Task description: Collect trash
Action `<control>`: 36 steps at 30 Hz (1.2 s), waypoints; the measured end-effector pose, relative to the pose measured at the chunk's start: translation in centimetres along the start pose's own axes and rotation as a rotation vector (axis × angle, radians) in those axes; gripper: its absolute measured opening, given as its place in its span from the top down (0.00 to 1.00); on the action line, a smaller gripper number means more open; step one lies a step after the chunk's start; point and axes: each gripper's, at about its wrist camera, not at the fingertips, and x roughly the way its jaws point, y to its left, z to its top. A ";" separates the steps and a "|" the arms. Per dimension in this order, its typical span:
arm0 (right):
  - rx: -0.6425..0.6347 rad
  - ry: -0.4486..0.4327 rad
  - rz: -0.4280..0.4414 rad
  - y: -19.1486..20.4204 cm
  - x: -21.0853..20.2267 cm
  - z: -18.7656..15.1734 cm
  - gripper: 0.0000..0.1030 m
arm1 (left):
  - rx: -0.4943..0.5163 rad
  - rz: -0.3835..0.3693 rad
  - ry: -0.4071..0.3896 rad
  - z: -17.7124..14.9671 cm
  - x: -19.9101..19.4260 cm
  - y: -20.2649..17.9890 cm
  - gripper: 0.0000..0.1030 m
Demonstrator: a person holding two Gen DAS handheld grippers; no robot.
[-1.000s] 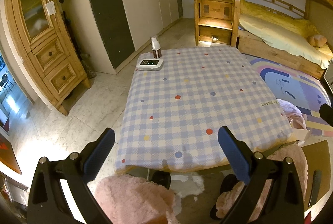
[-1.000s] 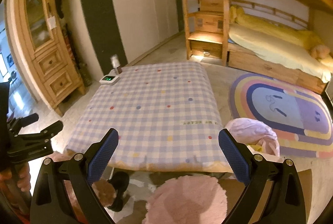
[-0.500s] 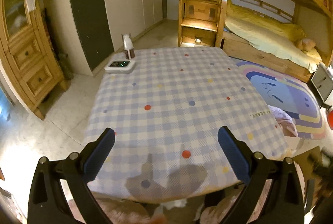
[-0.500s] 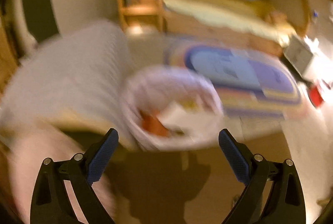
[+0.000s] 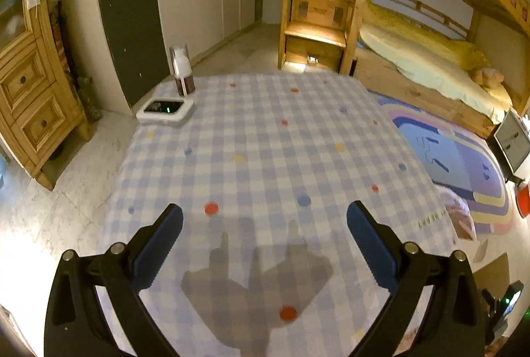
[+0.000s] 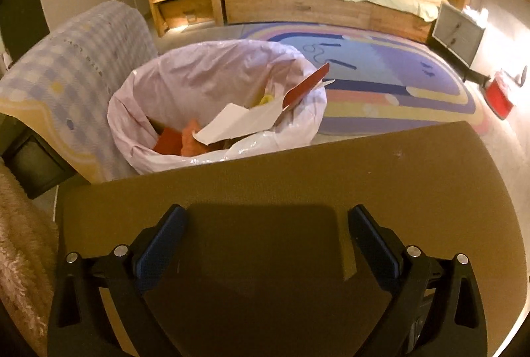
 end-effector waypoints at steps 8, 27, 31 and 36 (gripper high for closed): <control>-0.002 0.001 -0.003 0.1 0.2 0.1 0.06 | -0.037 0.011 -0.053 -0.6 1.7 1.1 0.07; 0.008 0.003 0.007 -1.3 1.2 0.9 0.06 | -0.169 0.074 -0.029 -0.1 2.4 5.8 0.07; 0.001 0.004 -0.003 -1.3 1.0 0.7 0.06 | -0.204 0.103 -0.059 -0.5 1.6 7.4 0.07; 0.001 0.004 -0.003 -1.2 0.9 0.6 0.06 | -0.313 0.170 -0.101 -1.9 -0.6 11.3 0.07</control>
